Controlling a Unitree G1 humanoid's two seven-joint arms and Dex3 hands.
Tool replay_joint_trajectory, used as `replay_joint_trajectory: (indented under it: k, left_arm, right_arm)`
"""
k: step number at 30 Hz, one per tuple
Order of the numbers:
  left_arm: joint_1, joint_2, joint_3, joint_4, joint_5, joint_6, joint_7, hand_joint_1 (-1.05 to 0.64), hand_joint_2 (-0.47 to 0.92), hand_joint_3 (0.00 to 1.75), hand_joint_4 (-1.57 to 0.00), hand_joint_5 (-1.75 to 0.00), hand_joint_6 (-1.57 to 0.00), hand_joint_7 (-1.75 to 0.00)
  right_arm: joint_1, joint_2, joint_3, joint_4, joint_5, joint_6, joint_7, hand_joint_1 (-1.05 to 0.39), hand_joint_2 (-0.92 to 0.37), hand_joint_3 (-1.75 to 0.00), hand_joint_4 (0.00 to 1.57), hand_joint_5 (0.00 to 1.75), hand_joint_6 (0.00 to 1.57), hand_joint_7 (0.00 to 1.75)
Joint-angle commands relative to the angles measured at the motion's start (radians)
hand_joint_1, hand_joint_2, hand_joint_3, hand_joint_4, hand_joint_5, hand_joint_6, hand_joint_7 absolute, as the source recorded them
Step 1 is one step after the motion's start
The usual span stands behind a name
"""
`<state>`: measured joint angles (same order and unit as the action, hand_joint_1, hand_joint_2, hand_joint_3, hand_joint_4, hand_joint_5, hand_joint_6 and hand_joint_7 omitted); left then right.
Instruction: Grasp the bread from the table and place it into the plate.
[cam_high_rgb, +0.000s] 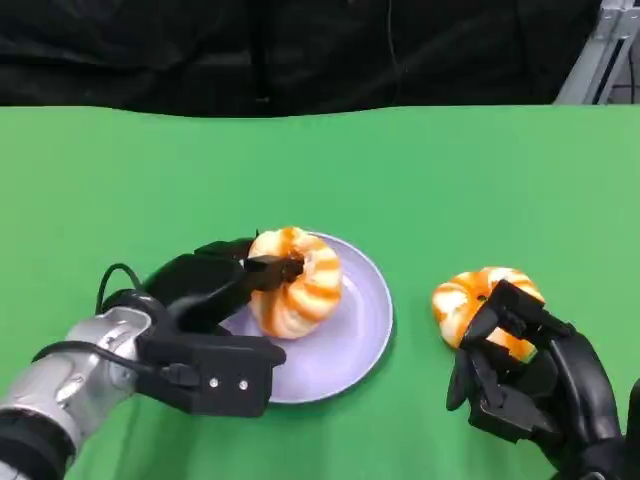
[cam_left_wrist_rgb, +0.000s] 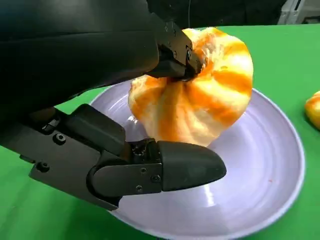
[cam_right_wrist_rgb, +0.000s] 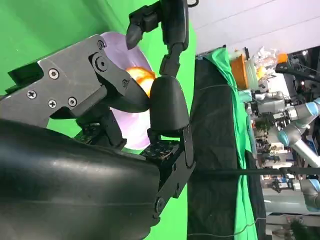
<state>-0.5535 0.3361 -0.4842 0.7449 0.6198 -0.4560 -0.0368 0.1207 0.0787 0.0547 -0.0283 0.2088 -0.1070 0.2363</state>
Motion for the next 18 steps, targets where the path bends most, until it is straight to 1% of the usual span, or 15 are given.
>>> replay_joint_trajectory:
  k: [1,7,11,18]
  left_arm:
    - [0.02,0.033,0.034,-0.044,-0.04,0.011,-0.053,-0.98,0.92,0.71,-0.07,-0.03,-0.3,-0.04]
    - [0.028,0.037,0.044,-0.054,-0.043,0.012,-0.072,-1.01,0.92,0.71,-0.06,-0.01,-0.32,-0.03]
    - [0.036,0.038,0.044,-0.068,-0.027,0.019,-0.052,-1.04,0.92,0.7,-0.07,-0.02,-0.36,-0.04]
    - [0.049,0.057,0.056,-0.199,-0.012,0.084,-0.086,-1.05,0.92,0.71,-0.07,-0.01,-0.44,-0.05]
  right_arm:
    - [-0.003,-0.012,-0.01,0.003,0.007,-0.014,0.007,-0.08,-0.59,-1.15,0.86,1.75,0.62,1.73]
    - [-0.003,-0.012,-0.012,0.005,0.008,-0.011,0.01,-0.1,-0.58,-1.16,0.85,1.75,0.62,1.73]
    - [-0.001,-0.011,-0.012,0.003,0.008,-0.011,0.01,-0.09,-0.58,-1.16,0.84,1.75,0.62,1.73]
    - [-0.005,-0.014,-0.015,0.005,0.008,-0.012,0.012,-0.09,-0.58,-1.16,0.84,1.75,0.63,1.73]
